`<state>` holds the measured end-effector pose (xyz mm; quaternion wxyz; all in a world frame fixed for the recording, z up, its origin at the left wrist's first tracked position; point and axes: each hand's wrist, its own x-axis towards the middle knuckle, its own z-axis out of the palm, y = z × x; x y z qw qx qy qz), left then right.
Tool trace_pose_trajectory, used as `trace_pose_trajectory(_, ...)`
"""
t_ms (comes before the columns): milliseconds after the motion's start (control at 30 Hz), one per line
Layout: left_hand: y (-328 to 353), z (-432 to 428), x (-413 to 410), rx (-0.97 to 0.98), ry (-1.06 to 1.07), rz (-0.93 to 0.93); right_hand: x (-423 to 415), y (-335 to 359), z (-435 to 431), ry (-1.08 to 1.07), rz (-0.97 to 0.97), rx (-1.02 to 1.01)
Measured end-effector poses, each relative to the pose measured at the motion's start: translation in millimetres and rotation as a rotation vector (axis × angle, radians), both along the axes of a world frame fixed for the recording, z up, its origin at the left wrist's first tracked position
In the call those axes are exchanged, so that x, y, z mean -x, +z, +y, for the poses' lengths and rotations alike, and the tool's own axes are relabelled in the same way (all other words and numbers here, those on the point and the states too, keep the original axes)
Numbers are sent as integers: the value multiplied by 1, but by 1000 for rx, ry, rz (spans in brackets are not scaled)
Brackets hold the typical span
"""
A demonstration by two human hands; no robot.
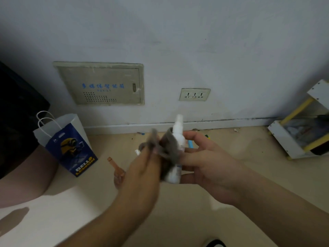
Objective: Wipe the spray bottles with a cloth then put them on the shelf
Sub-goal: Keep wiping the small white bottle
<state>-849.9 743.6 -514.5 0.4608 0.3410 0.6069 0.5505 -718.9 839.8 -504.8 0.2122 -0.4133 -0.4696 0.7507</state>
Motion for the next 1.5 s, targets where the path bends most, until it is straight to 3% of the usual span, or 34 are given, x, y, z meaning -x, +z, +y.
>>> trace_pose_trajectory(67,-6,10,13,91,110,-319,0,1,1,8,-2,-4)
trace_pose_trajectory(133,3,13,19,65,182,-559,-2,2,5,26,-18,-5)
trace_pose_trajectory(233,5,11,21,64,167,-553,-4,3,8,60,-54,-9)
trace_pose_trajectory(300,2,11,19,56,147,-472,-5,2,6,95,-80,-14)
trace_pose_trajectory(433,-7,6,8,54,61,-33,-3,3,-2,157,-98,-112)
trace_pose_trajectory(567,0,8,3,-9,-14,88,9,-4,-20,73,-132,-217)
trace_pose_trajectory(700,-9,6,-4,-186,-84,281,12,-9,-23,24,-110,-167)
trace_pose_trajectory(800,-26,-9,-19,-268,-98,746,6,-10,-20,-25,-96,-101)
trace_pose_trajectory(867,-34,-12,-16,-302,-105,894,2,-11,-18,-15,-86,-47)
trace_pose_trajectory(967,-28,-5,2,-305,-135,738,4,-14,-19,25,-33,65)
trace_pose_trajectory(1033,-17,3,11,-266,-163,424,9,-16,-21,27,-13,79)
trace_pose_trajectory(1133,-18,17,17,-83,-8,38,15,-17,-21,17,-63,19)
trace_pose_trajectory(1200,-20,14,6,-46,14,120,18,-15,-16,25,-98,34)
trace_pose_trajectory(1333,-29,-4,-20,-247,-47,700,12,-10,-7,30,-122,-16)
trace_pose_trajectory(1367,-32,1,-13,-271,-40,714,11,-10,-7,49,-125,-38)
trace_pose_trajectory(1467,-26,18,16,-170,2,381,13,-14,-16,116,-135,-6)
trace_pose_trajectory(1500,-24,19,16,-149,25,345,13,-15,-18,128,-148,3)
